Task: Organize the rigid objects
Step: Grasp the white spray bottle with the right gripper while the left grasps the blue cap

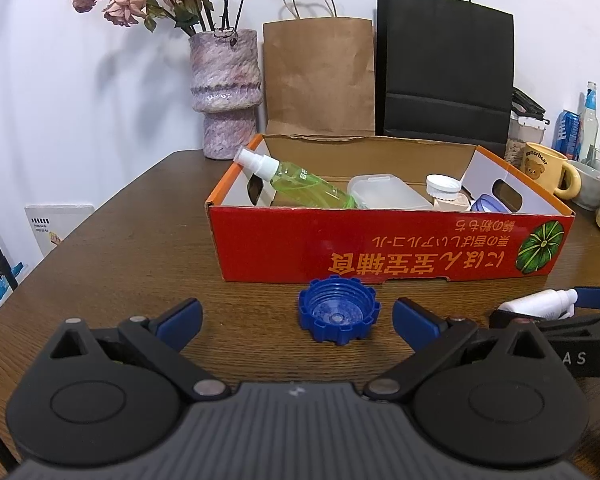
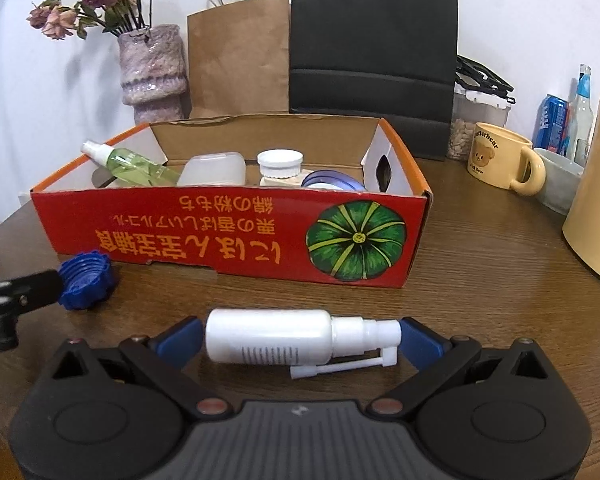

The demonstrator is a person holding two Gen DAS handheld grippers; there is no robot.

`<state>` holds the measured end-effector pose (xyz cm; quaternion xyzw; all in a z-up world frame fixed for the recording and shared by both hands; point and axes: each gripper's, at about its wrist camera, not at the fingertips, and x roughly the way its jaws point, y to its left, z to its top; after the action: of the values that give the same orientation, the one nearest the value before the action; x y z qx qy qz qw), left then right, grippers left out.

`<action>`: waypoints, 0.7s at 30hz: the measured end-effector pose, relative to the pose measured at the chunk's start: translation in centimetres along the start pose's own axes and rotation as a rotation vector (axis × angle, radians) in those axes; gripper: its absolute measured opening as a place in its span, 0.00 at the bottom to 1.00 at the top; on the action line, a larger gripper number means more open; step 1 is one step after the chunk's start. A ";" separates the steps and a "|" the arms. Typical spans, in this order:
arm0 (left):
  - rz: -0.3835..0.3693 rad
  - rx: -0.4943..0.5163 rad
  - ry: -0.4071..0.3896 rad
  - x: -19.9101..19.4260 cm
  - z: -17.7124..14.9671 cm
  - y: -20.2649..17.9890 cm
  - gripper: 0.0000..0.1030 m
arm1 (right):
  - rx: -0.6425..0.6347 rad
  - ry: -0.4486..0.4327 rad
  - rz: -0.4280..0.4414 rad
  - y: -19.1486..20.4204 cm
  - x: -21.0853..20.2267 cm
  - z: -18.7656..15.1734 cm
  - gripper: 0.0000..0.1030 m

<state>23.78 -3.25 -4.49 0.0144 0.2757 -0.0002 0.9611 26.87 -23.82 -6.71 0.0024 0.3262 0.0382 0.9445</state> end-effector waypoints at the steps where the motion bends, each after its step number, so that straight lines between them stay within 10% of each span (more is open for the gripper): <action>1: 0.000 -0.002 0.002 0.1 0.0 0.0 1.00 | 0.006 0.005 0.002 0.0 0.1 0.0 0.99; 21: 0.014 -0.007 0.056 1.9 0.1 -0.1 1.00 | 0.064 -0.090 0.016 -0.9 -1.5 -0.1 0.95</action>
<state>25.49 -3.37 -5.42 0.0127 0.3023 0.0079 0.9531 25.68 -24.86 -5.93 0.0367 0.2846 0.0354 0.9573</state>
